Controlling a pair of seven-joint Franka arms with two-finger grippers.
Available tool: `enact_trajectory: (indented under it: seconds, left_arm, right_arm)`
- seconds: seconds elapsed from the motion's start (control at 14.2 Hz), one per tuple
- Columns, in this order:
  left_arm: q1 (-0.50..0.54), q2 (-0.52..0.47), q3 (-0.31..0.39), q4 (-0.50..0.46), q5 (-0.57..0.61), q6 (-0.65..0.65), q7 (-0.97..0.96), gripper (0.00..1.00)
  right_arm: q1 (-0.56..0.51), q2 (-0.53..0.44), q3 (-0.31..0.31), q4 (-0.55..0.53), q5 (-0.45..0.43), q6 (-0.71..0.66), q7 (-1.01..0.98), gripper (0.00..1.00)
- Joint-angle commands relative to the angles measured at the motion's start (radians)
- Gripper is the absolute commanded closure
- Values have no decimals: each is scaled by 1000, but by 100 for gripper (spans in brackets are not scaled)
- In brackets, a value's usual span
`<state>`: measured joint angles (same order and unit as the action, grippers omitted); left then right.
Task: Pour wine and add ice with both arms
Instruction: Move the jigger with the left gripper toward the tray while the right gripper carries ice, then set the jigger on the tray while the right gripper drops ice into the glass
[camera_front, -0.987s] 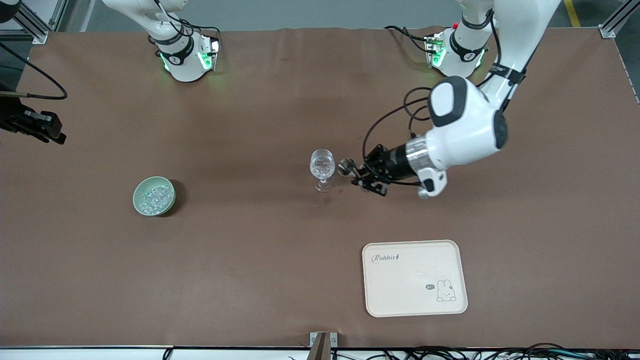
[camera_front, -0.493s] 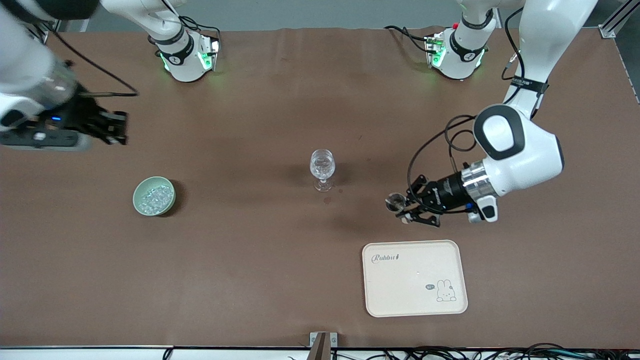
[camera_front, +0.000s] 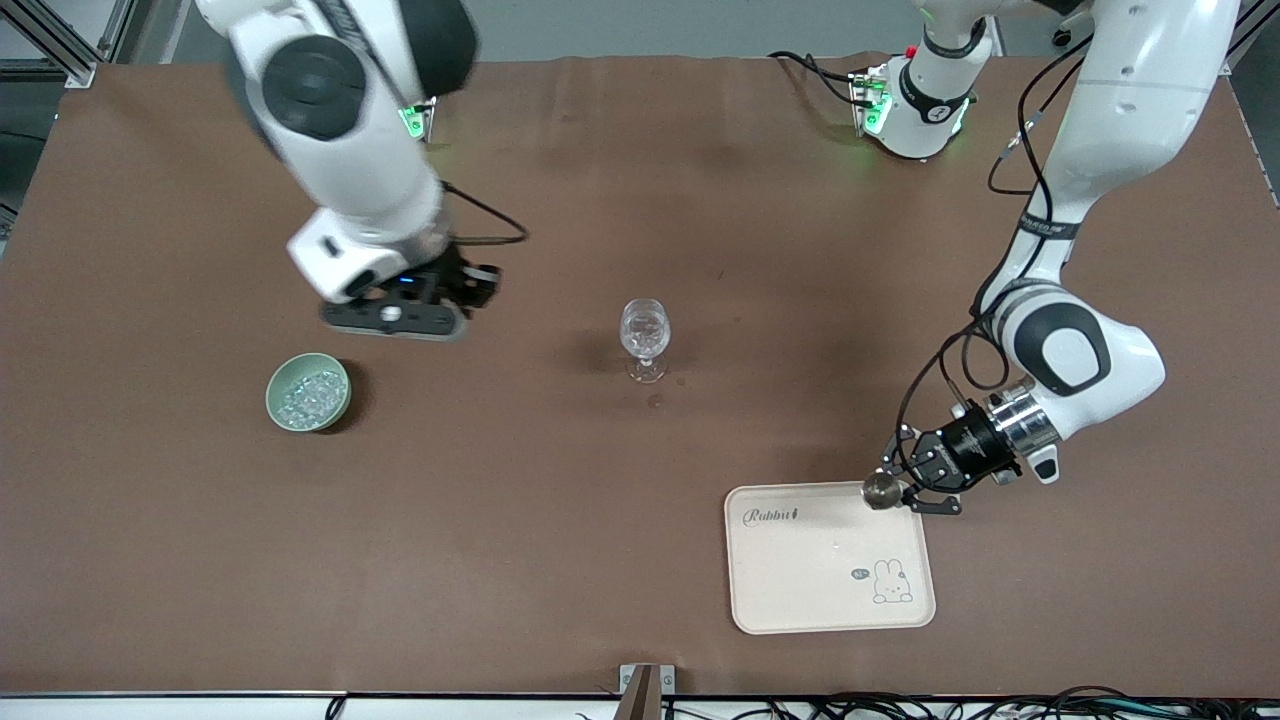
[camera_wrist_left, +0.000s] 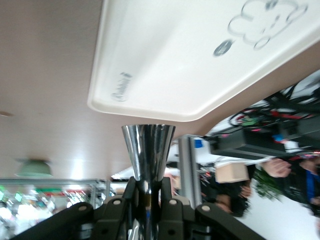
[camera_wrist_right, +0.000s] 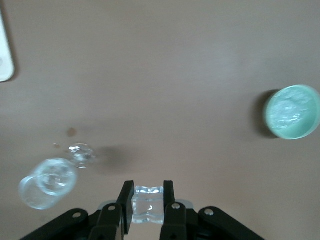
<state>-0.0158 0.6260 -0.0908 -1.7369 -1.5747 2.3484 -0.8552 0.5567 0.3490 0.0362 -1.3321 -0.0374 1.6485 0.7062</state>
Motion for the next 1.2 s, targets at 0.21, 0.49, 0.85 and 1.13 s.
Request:
enact_trajectory:
  seconds: [0.21,0.49,0.85,1.13]
  left_arm:
    - [2,90,80,10,-140,-134,181,96]
    - [2,158,106,-10,-292,-239,366,94]
    - [-15,198,106,-12,-439,-265,459,79]
    - [0,186,108,-30,-433,-284,438,0]
  right_arm:
    - [161,214,-10,186,4,59,249,99]
    - [218,272,-9,186,4,125,325,99]
    - [207,281,-12,177,2,137,322,99]
    - [218,288,-12,171,8,136,328,99]
